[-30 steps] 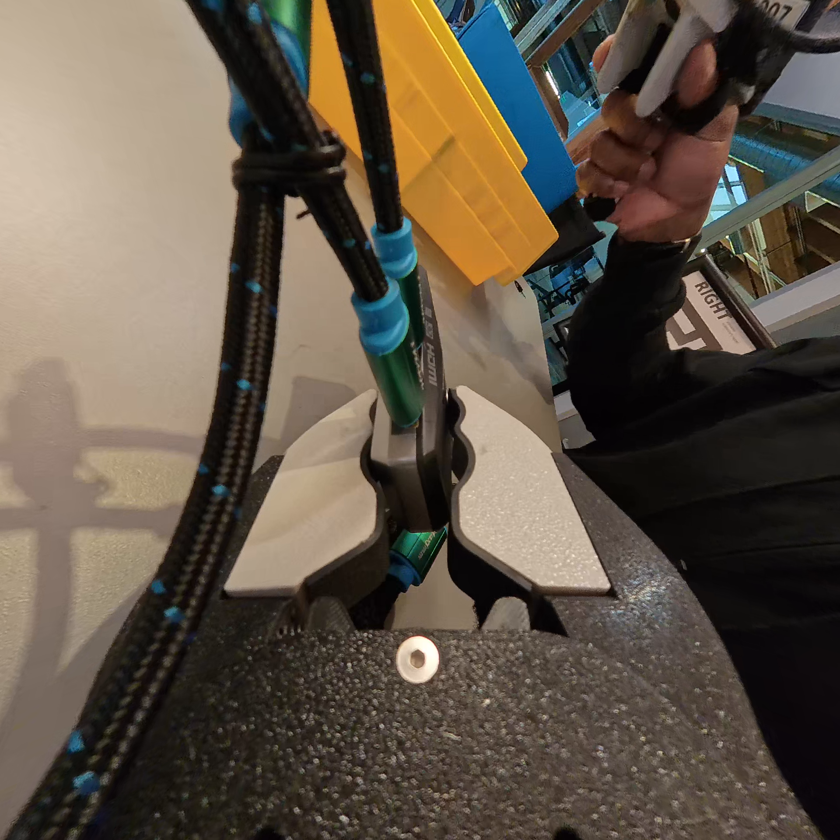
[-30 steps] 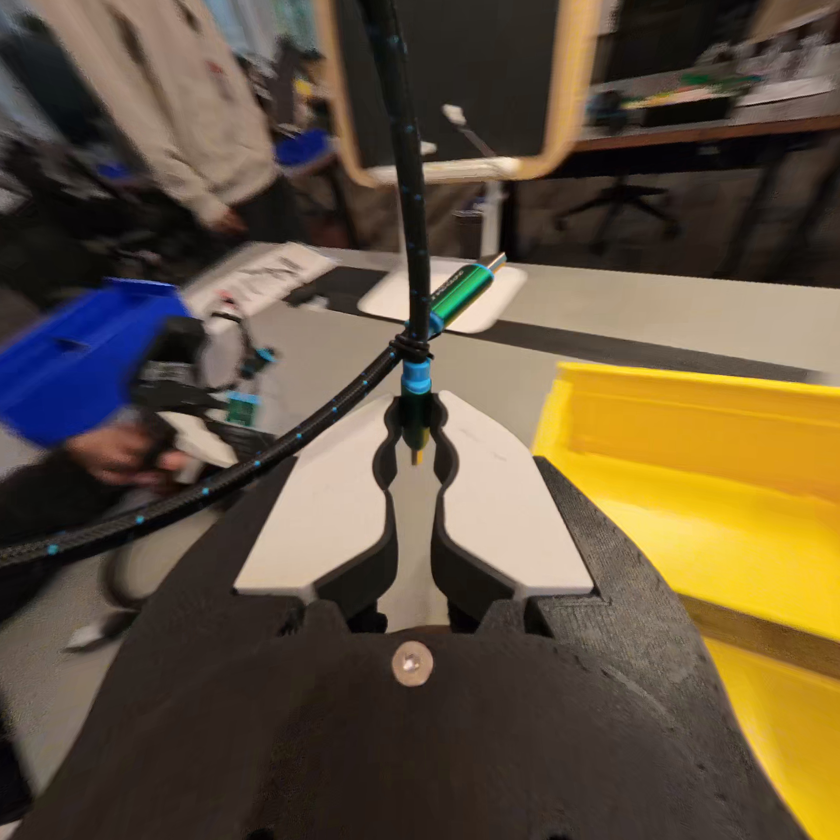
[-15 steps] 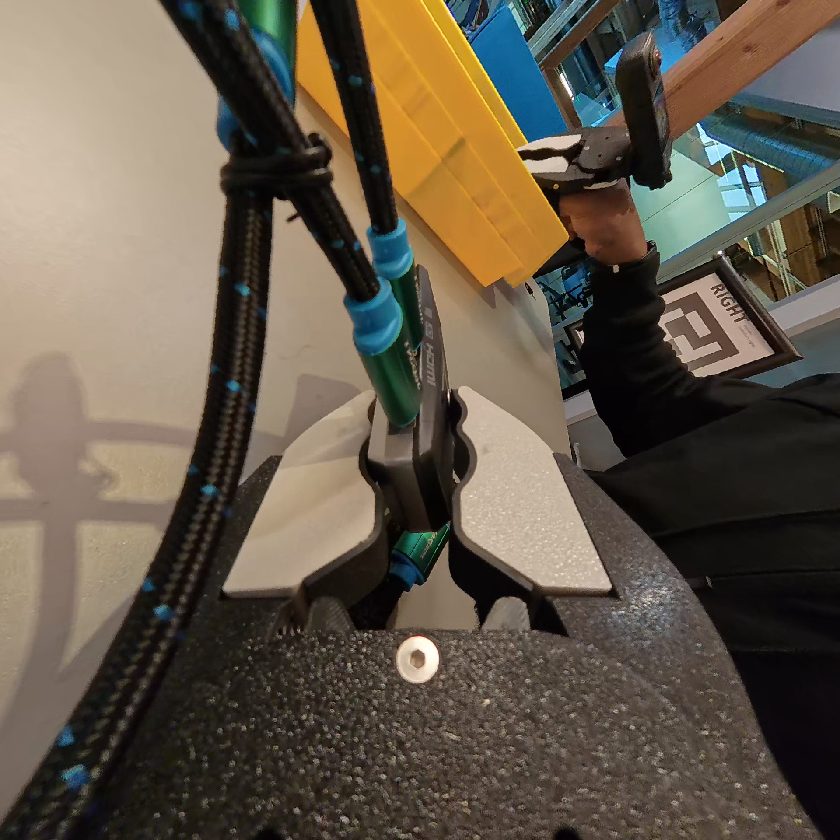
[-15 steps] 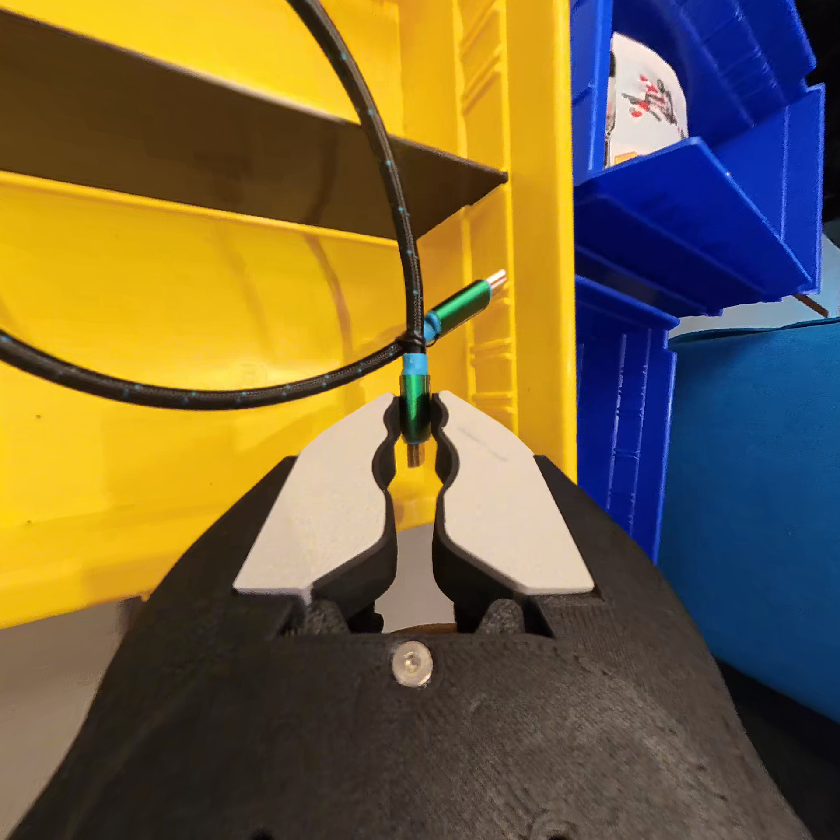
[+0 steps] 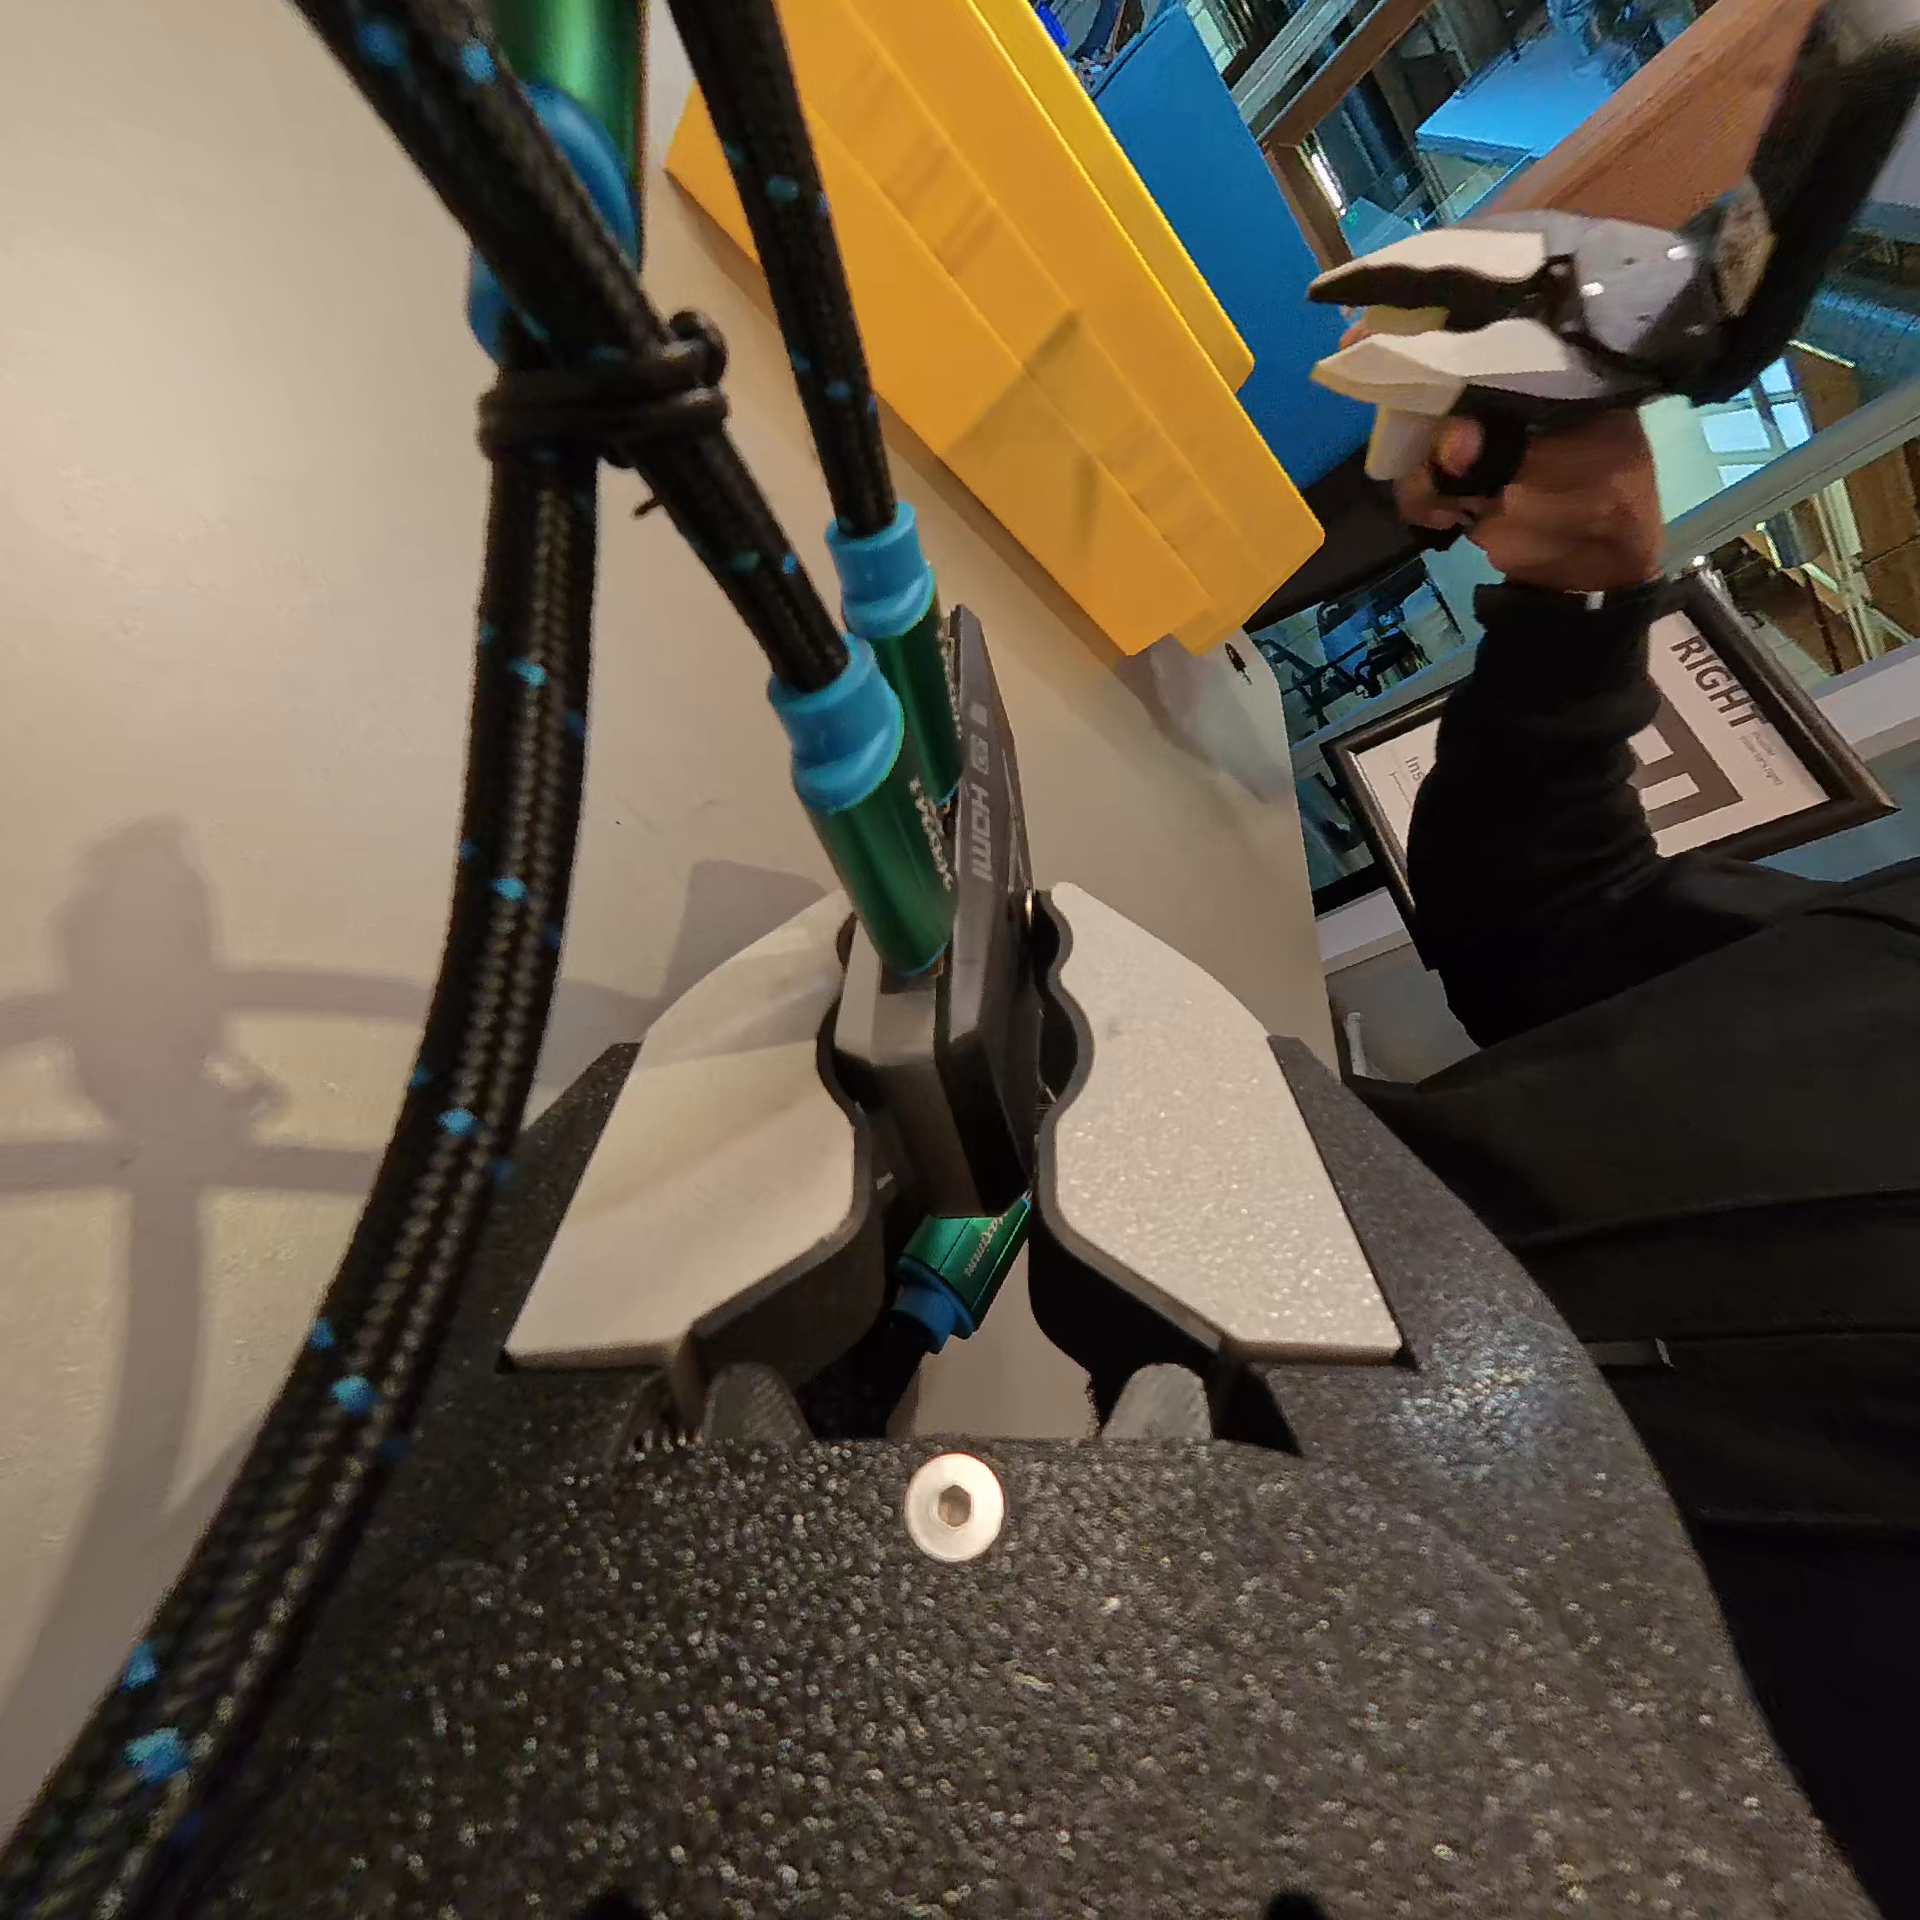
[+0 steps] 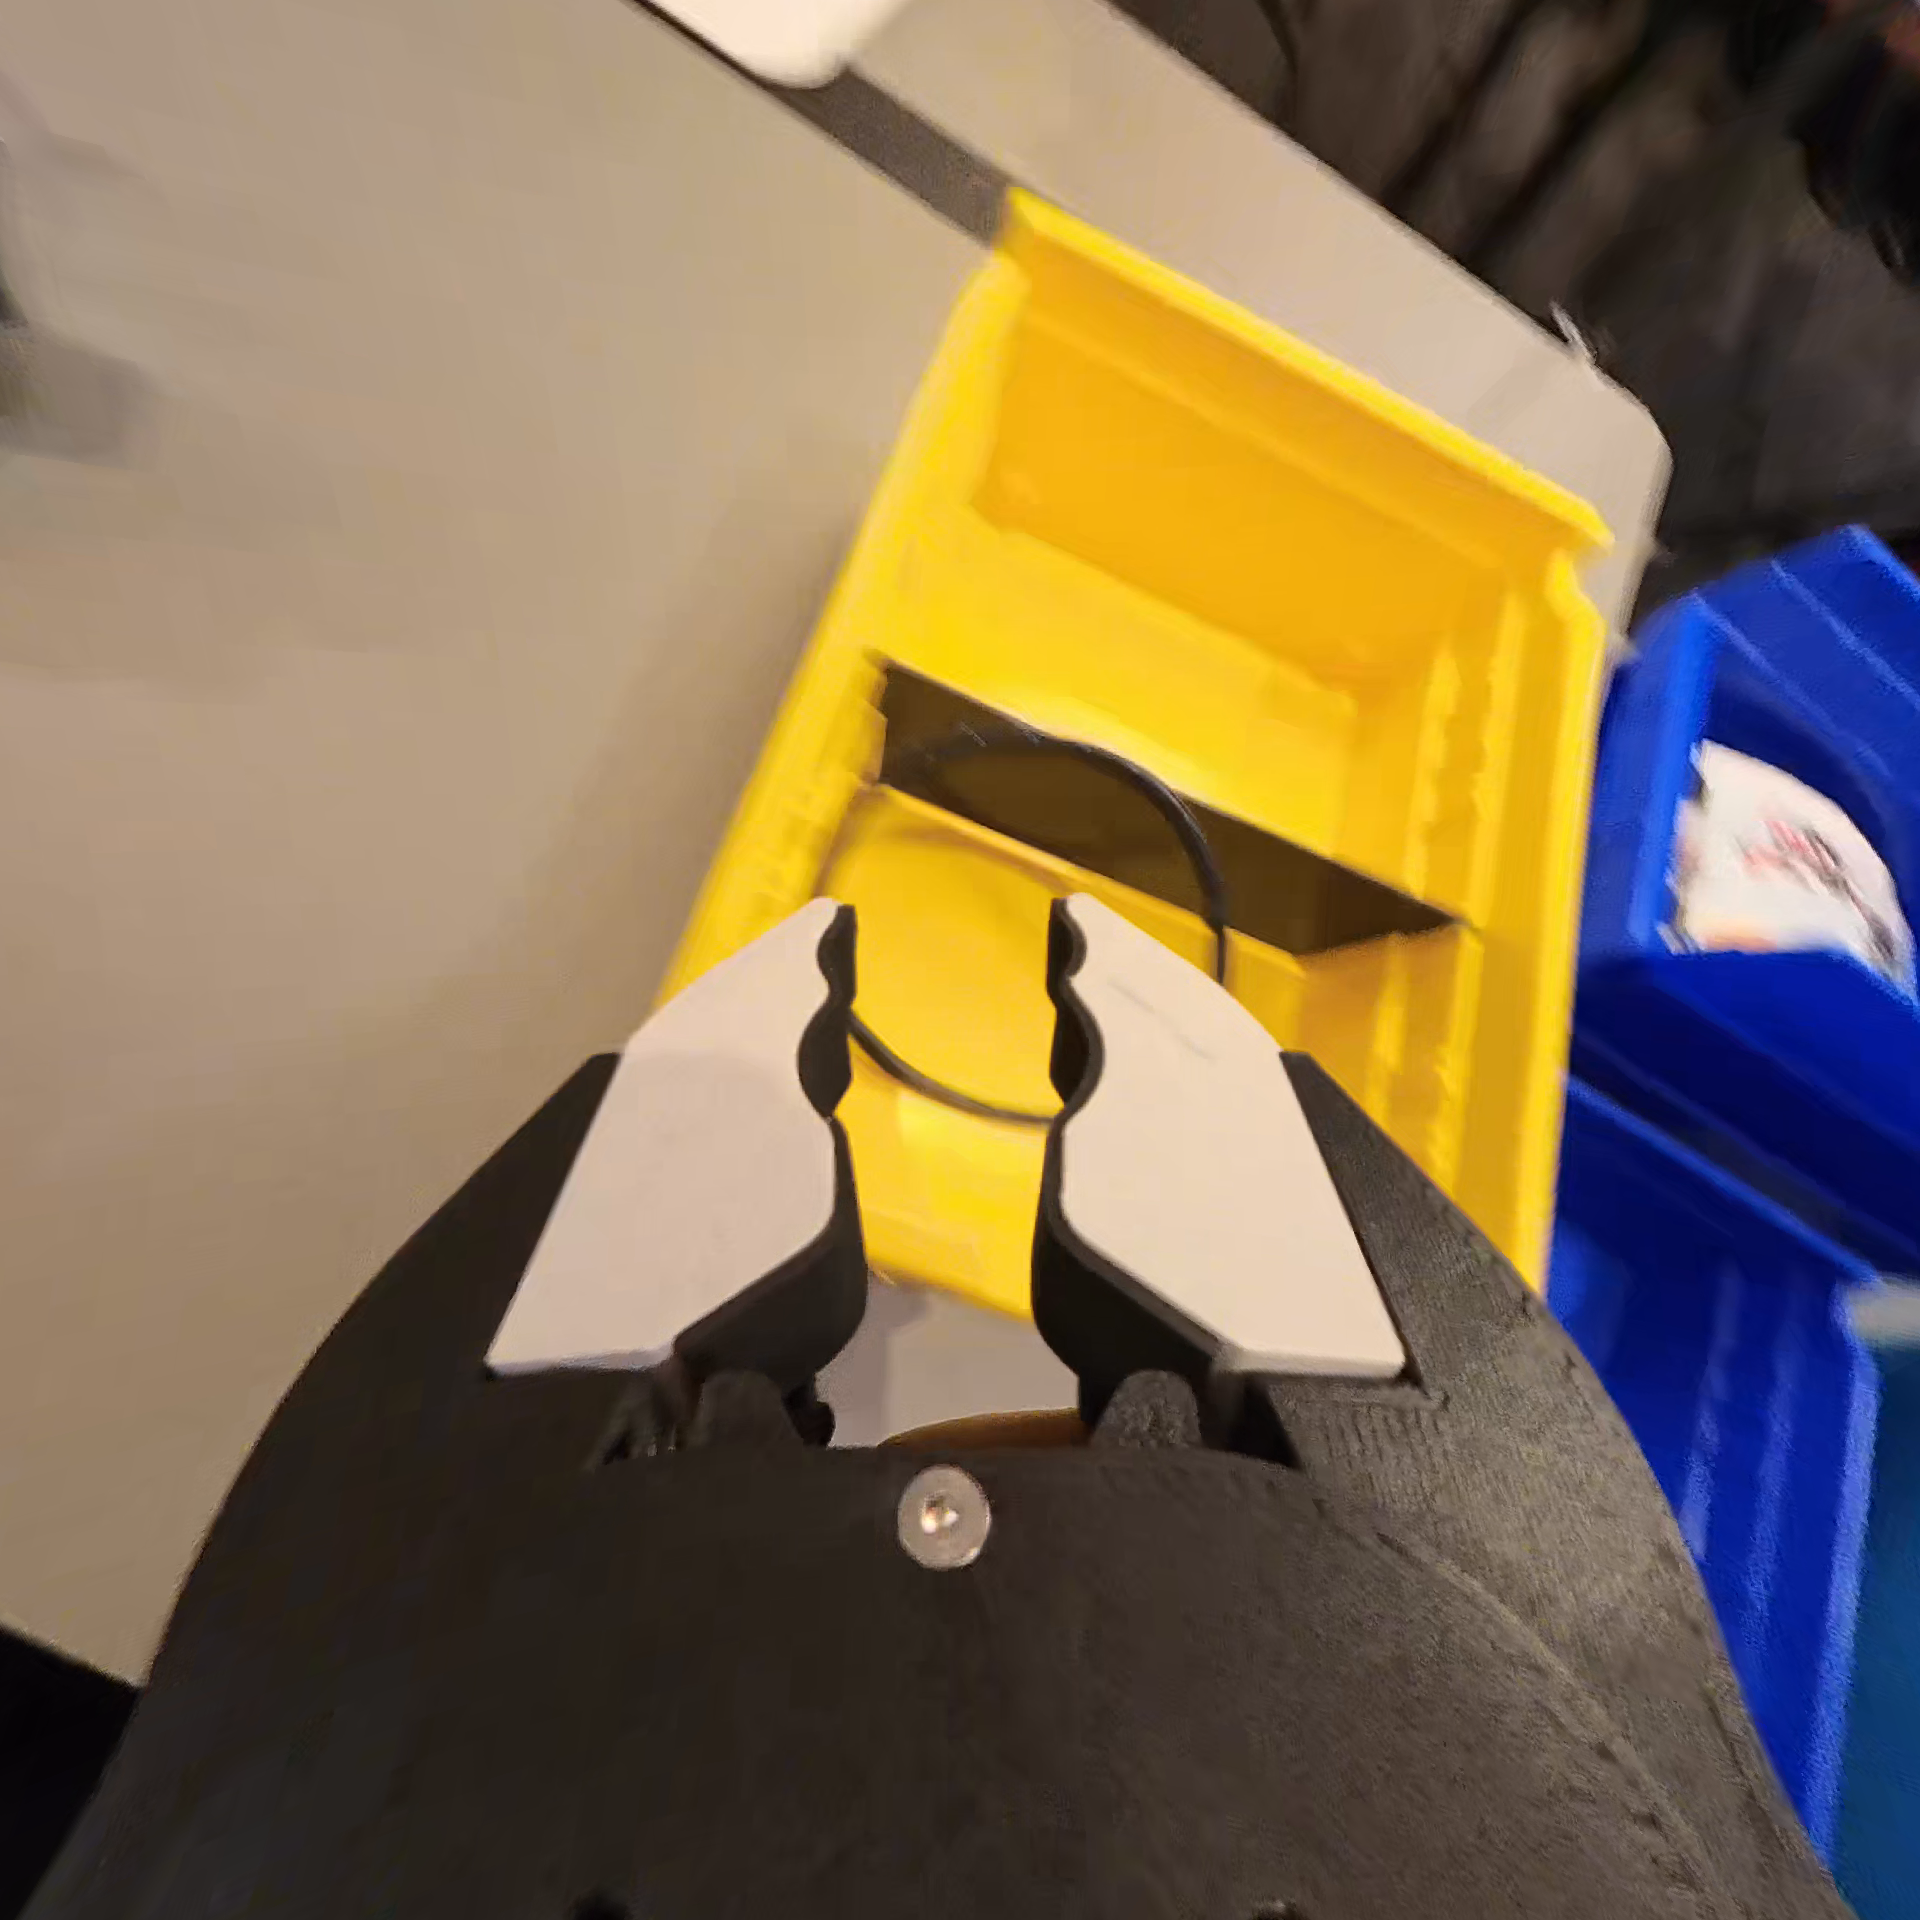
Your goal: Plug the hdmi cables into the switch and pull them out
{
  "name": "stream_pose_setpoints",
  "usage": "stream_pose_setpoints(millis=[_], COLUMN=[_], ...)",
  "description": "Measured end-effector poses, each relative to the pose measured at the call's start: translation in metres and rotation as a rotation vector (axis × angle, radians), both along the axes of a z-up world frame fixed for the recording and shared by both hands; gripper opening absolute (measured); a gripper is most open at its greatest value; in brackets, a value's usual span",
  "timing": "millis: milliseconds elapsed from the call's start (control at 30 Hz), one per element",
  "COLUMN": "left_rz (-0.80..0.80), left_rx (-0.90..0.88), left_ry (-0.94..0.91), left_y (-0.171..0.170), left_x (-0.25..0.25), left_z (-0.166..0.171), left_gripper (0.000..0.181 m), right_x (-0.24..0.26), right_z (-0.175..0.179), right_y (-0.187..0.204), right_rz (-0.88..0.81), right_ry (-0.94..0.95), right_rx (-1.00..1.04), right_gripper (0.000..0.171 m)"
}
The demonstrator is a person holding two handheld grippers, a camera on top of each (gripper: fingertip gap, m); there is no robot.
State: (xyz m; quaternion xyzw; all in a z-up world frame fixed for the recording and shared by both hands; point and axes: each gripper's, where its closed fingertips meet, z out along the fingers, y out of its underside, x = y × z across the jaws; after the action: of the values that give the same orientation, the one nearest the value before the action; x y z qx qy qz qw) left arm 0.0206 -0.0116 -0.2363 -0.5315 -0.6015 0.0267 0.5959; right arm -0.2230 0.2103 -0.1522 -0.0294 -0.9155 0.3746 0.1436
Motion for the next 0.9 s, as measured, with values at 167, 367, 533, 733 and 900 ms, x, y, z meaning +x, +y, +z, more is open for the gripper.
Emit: stream_pose_setpoints(millis=[167,367,533,733,900], left_rz=[-0.025,-0.123,-0.233,-0.246,-0.28], left_rx=[-0.025,-0.027,-0.038,-0.035,-0.028], left_ry=[0.028,0.062,0.065,0.036,0.008], left_y=[0.007,0.023,0.039,0.042,0.052], left_x=[-0.001,0.005,0.013,0.012,0.012], left_z=[0.004,0.009,0.007,0.002,-0.001], left_gripper=[0.029,0.027,0.027,0.028,0.029], right_x=[0.113,0.199,0.219,0.239,0.241], right_z=[0.022,-0.019,-0.046,-0.043,-0.047], right_y=[-0.084,-0.179,-0.228,-0.219,-0.209], right_rz=[0.335,0.53,0.625,0.844,0.882], right_ry=[-0.153,-0.401,-0.65,-0.866,-0.933], right_rx=[-0.172,-0.181,-0.21,-0.318,-0.327], right_gripper=[0.028,0.03,0.041,0.032,0.029])
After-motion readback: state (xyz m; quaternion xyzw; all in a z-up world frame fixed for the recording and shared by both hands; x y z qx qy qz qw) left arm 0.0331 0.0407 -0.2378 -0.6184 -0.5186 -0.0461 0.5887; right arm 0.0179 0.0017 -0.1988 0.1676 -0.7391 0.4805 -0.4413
